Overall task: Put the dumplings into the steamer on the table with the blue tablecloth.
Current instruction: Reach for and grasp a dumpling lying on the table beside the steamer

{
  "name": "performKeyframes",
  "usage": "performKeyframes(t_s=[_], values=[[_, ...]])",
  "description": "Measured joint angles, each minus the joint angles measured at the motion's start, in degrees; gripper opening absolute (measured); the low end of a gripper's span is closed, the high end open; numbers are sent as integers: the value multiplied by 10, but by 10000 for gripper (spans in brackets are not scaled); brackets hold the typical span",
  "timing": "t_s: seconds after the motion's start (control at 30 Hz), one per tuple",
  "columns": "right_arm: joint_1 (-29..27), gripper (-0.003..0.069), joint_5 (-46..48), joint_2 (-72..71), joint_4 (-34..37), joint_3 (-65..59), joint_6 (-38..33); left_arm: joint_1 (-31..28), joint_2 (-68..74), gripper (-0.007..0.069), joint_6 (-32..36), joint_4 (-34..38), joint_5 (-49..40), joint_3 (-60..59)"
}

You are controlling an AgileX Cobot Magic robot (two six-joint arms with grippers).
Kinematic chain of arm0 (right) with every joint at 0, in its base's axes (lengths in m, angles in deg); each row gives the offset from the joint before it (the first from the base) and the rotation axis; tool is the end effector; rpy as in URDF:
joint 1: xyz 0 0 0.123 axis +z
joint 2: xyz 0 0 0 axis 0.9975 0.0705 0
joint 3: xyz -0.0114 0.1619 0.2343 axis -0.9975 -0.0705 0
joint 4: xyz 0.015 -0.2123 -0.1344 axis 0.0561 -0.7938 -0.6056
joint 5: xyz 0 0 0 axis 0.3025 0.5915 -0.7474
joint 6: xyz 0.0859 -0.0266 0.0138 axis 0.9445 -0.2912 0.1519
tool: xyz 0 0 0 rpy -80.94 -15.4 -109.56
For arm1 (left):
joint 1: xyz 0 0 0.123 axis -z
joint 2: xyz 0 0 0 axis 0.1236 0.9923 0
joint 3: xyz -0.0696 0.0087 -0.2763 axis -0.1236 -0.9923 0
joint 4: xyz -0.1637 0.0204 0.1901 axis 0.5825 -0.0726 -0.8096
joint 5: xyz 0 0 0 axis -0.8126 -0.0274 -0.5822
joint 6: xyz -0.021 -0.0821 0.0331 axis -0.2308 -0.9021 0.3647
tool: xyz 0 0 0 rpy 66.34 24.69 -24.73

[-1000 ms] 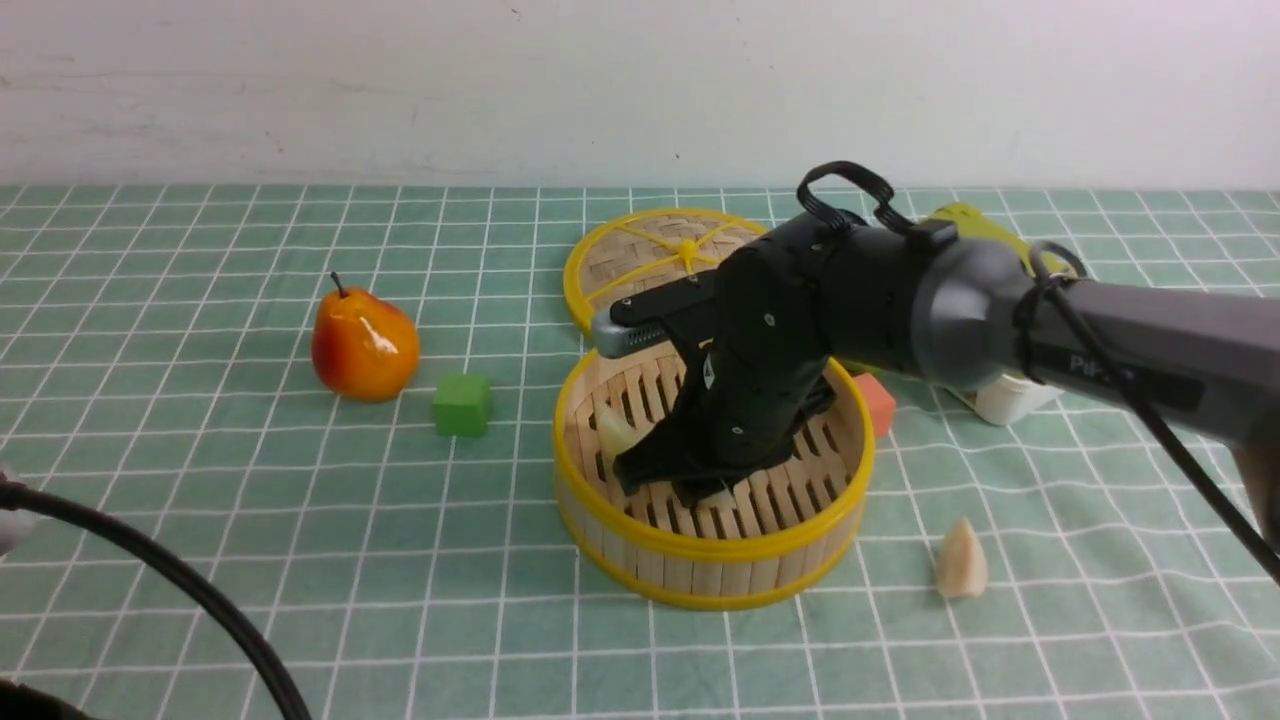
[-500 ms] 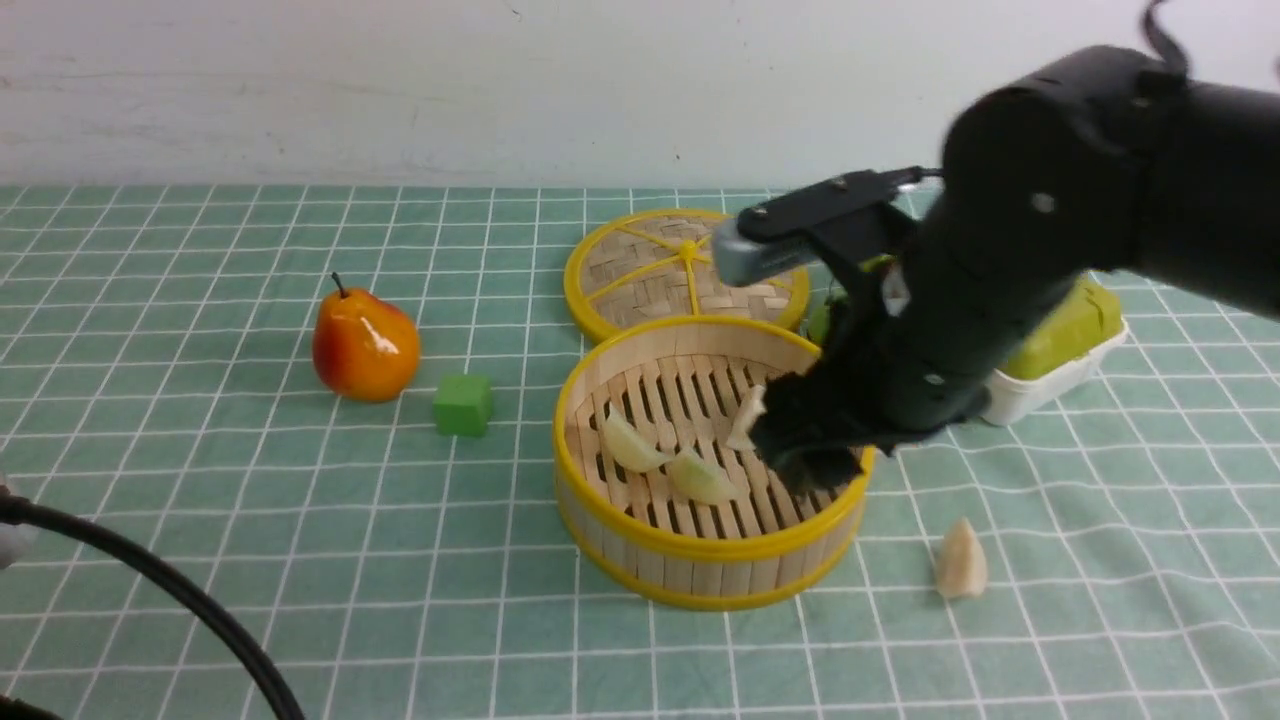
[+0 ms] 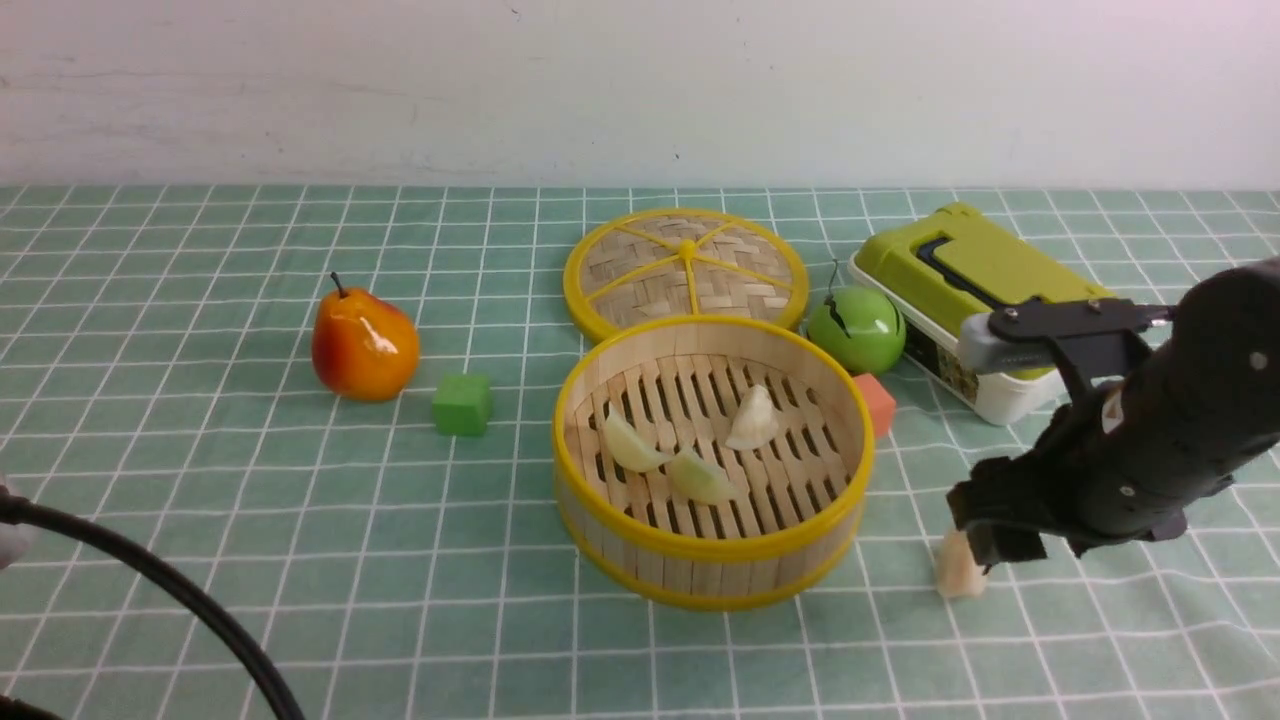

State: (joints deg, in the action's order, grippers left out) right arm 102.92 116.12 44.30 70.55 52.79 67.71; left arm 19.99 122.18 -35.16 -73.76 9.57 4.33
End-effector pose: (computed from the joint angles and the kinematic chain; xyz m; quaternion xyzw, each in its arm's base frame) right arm 0.3009 0.0924 0.2194 -0.0451 0.9771 0.0548 0.2008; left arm 0.0886 -0.0589 0.3168 0.1202 0.9321 -0.1794 0.2907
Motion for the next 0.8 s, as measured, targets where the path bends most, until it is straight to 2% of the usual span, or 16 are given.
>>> performKeyframes(t_s=[0.23, 0.37, 0.63, 0.8], values=[[-3, 517, -69, 96, 7, 0, 13, 0, 0, -12, 0, 9, 0, 0], [-3, 491, -95, 111, 16, 0, 15, 0, 0, -11, 0, 12, 0, 0], [-3, 294, -115, 119, 30, 1, 15, 0, 0, -3, 0, 12, 0, 0], [-3, 251, -113, 121, 36, 3, 15, 0, 0, -2, 0, 12, 0, 0]])
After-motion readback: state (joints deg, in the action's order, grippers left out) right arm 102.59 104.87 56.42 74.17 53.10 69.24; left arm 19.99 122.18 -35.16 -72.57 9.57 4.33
